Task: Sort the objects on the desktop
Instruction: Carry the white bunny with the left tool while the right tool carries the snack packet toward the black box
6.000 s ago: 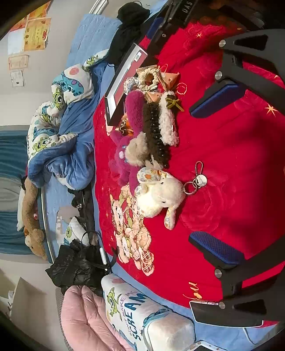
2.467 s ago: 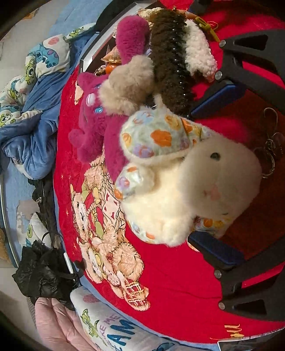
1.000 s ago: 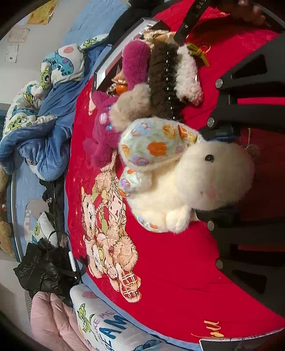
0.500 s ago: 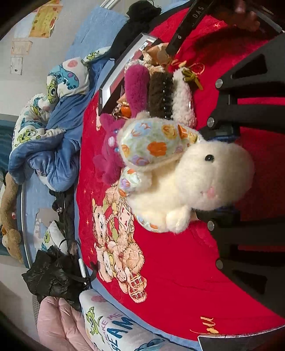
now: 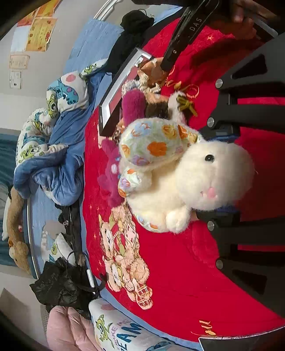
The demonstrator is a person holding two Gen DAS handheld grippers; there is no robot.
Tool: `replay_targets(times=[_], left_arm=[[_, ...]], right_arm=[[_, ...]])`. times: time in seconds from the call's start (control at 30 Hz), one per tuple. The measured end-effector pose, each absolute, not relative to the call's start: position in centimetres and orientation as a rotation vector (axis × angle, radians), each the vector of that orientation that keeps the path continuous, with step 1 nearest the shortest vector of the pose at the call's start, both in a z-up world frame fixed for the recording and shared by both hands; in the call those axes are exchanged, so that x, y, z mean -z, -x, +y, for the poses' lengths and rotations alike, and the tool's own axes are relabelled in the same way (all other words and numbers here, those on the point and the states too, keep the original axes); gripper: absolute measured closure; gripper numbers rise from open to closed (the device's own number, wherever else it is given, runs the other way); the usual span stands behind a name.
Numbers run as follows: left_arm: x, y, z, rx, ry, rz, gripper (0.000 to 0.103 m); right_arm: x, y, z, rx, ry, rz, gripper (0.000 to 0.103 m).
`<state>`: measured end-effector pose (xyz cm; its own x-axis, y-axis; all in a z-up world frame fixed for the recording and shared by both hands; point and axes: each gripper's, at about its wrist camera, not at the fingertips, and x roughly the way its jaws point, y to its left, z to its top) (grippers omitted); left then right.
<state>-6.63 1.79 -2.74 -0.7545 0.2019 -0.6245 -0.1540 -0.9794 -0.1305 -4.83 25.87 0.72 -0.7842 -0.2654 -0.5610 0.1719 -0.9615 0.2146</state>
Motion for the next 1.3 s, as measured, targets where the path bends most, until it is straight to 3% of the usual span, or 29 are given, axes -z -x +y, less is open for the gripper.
replay_targets(times=[0.77, 0.97, 1.3], left_arm=[[-0.9, 0.0, 18.8, -2.592, 0.891, -0.035, 0.06], [-4.2, -1.4, 20.1, -2.533, 0.913, -0.126, 0.06], [-9.1, -1.4, 21.5, -2.582, 0.789, -0.018, 0.059]], right_arm=[[-2.7, -3.0, 35.5, 2.819, -0.817, -0.247, 0.087], [-3.8, -5.4, 36.6, 2.833, -0.746, -0.257, 0.087], [-5.2, -8.5, 39.6, 2.877, -0.713, -0.267, 0.087]])
